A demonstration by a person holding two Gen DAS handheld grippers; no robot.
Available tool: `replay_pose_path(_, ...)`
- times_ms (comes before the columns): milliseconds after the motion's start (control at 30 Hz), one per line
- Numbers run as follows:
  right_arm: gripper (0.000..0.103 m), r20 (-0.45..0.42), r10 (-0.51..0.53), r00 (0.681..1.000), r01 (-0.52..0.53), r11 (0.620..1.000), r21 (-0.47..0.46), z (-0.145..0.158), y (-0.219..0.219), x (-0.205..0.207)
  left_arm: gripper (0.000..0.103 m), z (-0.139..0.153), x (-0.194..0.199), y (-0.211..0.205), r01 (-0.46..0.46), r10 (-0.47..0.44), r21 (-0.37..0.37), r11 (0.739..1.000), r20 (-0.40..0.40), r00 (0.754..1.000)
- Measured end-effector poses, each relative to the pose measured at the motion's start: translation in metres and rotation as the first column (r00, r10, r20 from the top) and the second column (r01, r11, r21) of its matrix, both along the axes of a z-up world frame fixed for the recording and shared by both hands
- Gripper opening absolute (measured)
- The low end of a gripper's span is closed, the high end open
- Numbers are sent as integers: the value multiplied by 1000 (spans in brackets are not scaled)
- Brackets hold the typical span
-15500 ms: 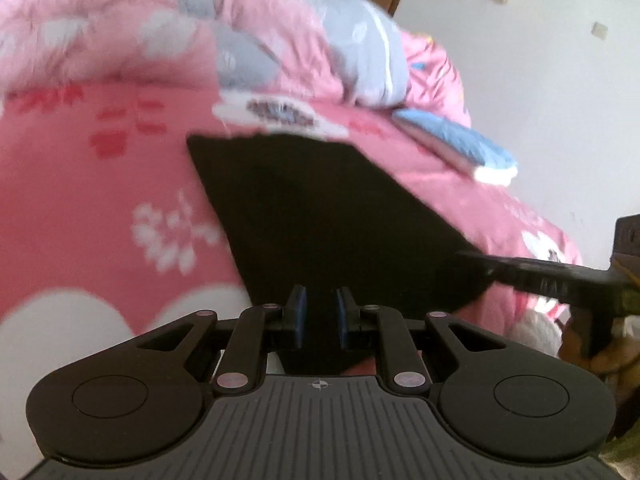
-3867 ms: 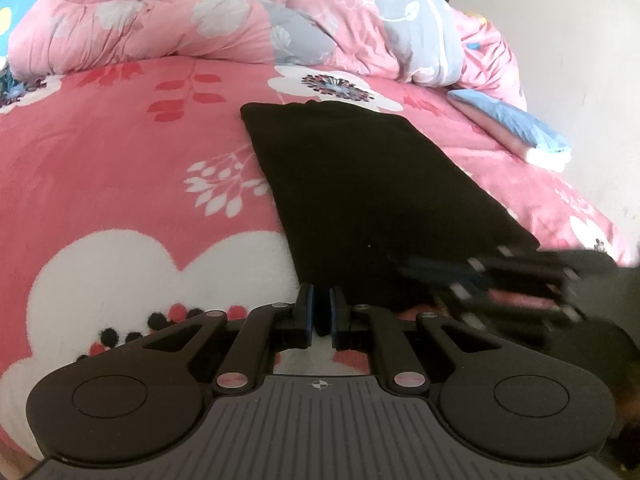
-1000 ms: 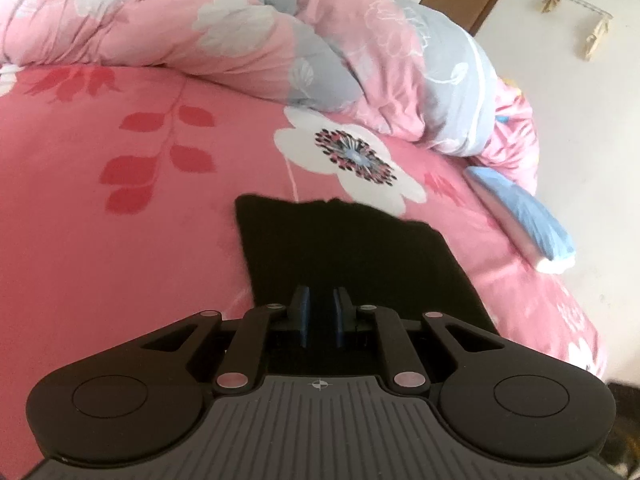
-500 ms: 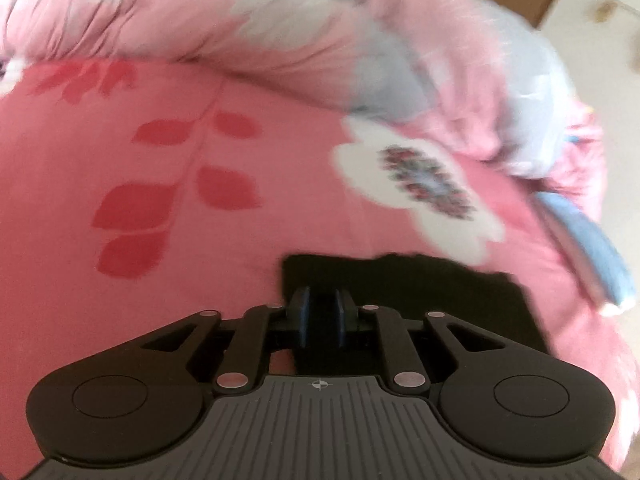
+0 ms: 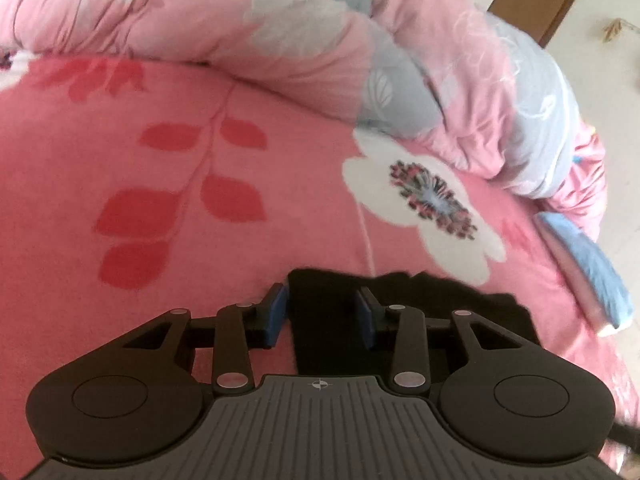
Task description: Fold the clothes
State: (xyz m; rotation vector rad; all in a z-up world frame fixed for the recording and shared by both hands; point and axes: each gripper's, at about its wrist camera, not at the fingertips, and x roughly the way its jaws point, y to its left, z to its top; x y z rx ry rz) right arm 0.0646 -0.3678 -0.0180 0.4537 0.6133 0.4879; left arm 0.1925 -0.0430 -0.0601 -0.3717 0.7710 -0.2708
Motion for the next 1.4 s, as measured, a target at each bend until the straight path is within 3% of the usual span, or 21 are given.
replay_pose_path(200,8,25,14,1000,-7,966,-258,2,27,81,38,-1,-5,-3,37,-39,48,998,40,998)
replay_pose_path(267,8,-11,9,1000,-12,958,-286,-9,27,108,38,-2,-5,-3,41,-43,46,998,44,998)
replay_pose_path(367,6,-77,-31,997,7,957,-291,-26,19,141,38,-4,-4,1,40,-41,22,999,47,998)
replay_pose_path(500,7,-99,-162,982,136,963,-232,-26,-5,155,38,-7,-6,6,37,-36,-16,999,58,998)
replay_pose_path(567,7,-61,-112,992,98,975,-201,-14,-1,148,38,-8,-6,6,36,-34,-25,999,63,997)
replay_pose_path(633,7,-76,2,997,-15,984,-177,-12,15,149,38,-9,-6,6,35,-34,-23,999,68,997)
replay_pose_path(733,7,-127,171,977,-188,972,-140,-18,40,158,38,-9,-8,4,36,-35,-13,999,77,996)
replay_pose_path(800,6,-189,148,971,-179,971,-159,-34,46,176,38,-11,-9,4,38,-37,-8,999,90,995)
replay_pose_path(867,4,-213,51,976,-84,985,-148,-40,33,188,38,-12,-10,6,36,-34,-23,999,99,995)
replay_pose_path(933,7,-175,-144,974,98,964,-246,-32,14,180,38,-11,-10,10,32,-27,-53,998,96,995)
replay_pose_path(1000,7,-139,-214,967,179,957,-227,-20,-9,155,38,-7,-12,13,32,-26,-65,997,90,996)
replay_pose_path(1067,8,-139,-220,965,204,971,-126,-9,-33,118,38,2,-17,12,45,-40,-49,998,94,995)
replay_pose_path(1200,8,-125,-138,982,137,990,-20,8,-42,59,38,29,-46,8,99,-93,-37,994,139,986)
replay_pose_path(1267,8,-151,-75,986,82,996,38,4,-34,47,39,36,-61,3,131,-128,-18,991,138,982)
replay_pose_path(1400,8,-229,-125,965,149,985,89,-30,-44,42,39,41,-94,-10,196,-198,31,980,112,974)
